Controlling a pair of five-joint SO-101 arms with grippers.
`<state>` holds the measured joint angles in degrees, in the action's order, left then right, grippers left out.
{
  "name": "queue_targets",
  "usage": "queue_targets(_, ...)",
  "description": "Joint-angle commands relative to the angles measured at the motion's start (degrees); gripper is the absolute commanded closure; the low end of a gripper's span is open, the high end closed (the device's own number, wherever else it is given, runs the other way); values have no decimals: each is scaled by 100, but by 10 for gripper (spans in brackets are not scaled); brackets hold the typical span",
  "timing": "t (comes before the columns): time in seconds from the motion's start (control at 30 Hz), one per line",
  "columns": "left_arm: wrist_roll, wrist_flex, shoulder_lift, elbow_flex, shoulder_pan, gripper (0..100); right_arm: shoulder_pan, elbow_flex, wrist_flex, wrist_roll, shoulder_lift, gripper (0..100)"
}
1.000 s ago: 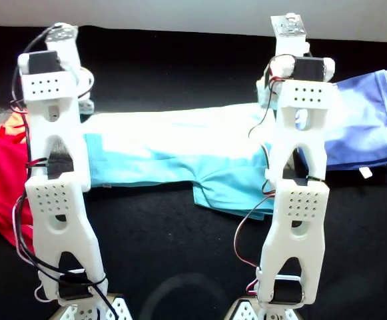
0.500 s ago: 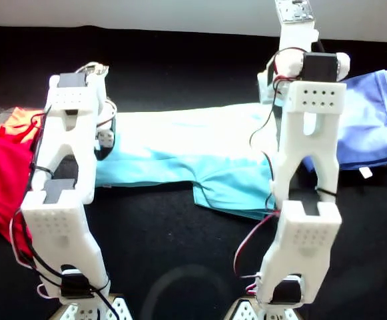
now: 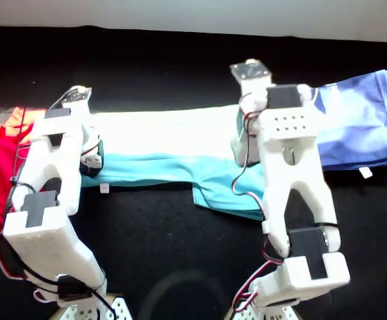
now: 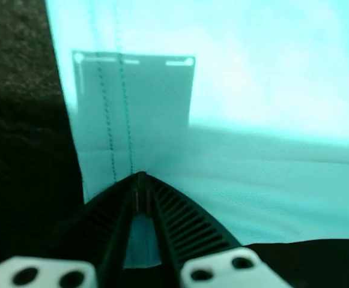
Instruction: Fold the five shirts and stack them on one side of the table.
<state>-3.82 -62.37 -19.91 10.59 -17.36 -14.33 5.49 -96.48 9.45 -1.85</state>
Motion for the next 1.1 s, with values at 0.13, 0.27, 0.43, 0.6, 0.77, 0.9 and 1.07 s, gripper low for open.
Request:
queue_targets(0.13, -26, 457, -189, -13, -312, 991, -804, -2185, 1270, 396, 866, 992)
queue_targets(0.27, -26, 466, -207, 31, -259, 991, -989, -3160, 1965, 1064, 892, 991)
queue_targets(0.43, -26, 466, -215, 31, -251, 991, -1015, -3503, 2360, 1134, 840, 965)
queue_targets(0.6, -26, 466, -224, 40, -251, 991, -998, -3451, 2571, 1152, 787, 887)
queue_targets(0.77, -26, 466, -224, 40, -171, 991, -1024, -3495, 3011, 1143, 778, 887)
queue_targets(0.9, -26, 466, -224, 40, -180, 991, -1042, -3591, 3310, 1125, 769, 887)
queue_targets(1.07, -26, 466, -224, 40, -180, 991, -1411, -3732, 3178, 1125, 769, 919)
